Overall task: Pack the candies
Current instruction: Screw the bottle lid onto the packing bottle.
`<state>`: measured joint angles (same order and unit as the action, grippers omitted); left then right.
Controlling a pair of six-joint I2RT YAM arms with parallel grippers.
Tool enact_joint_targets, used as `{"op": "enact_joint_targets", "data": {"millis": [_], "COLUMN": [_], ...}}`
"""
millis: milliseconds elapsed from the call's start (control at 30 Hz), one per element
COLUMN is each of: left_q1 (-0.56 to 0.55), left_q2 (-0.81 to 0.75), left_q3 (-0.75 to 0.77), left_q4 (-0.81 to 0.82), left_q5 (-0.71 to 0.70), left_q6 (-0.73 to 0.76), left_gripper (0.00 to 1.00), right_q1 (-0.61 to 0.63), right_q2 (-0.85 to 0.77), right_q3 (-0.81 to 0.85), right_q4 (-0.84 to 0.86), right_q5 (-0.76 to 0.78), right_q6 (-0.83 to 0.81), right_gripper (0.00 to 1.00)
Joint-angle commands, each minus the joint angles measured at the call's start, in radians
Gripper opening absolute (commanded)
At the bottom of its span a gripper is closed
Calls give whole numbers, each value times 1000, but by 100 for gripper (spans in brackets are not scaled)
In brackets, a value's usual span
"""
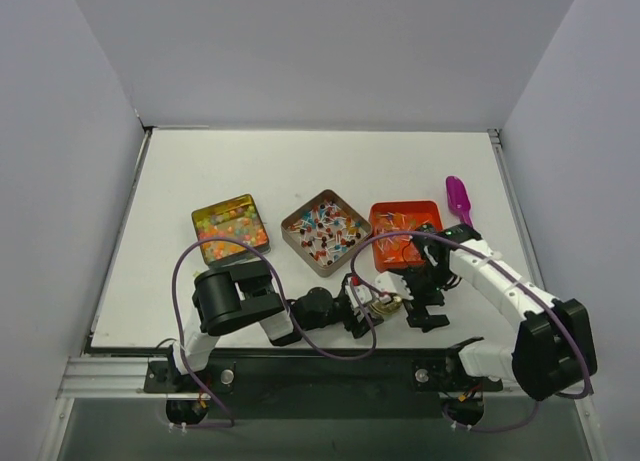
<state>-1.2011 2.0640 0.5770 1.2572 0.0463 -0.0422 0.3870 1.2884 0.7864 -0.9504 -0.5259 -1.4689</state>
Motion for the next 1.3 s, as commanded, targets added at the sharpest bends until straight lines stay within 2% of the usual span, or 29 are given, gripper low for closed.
{"op": "enact_joint_targets", "data": {"millis": [0,100,200,333,500,700,1000,1100,1267], "left_q1": [20,12,8,8,8,14,35,41,43], "left_q2": [105,102,96,96,85,88,79,74,77], "left_q3": [-69,-69,-72,-71,-74,-71,-81,-86,-85], "left_q4": [-463,-461,-459,-458,-458,-456,-458,-450,-452], "left_q5": [-69,-71,-68,-65,-65,-62,-46,-7,-29], "left_q6": [-36,-22,-18,-21,-9,-10,-27,-27,-31], "left_gripper": [0,0,0,0,0,0,0,0,0], "right_q1": [-31,-86,-117,-108,-79,-22,42,53,58], "right_q2": [-104,-142,-138,-43,103,279,377,368,321], "right_q3": [34,117,192,244,332,402,409,395,317], "right_q4": [-238,-271,-213,-119,-142,-131,-137,-142,-156], "right_q5": [47,49,-9,-170,-328,-341,-316,-306,-254], "right_q6": [56,50,62,67,-14,-50,-102,-108,-137], "right_gripper": [100,100,100,100,100,100,100,100,100]}}
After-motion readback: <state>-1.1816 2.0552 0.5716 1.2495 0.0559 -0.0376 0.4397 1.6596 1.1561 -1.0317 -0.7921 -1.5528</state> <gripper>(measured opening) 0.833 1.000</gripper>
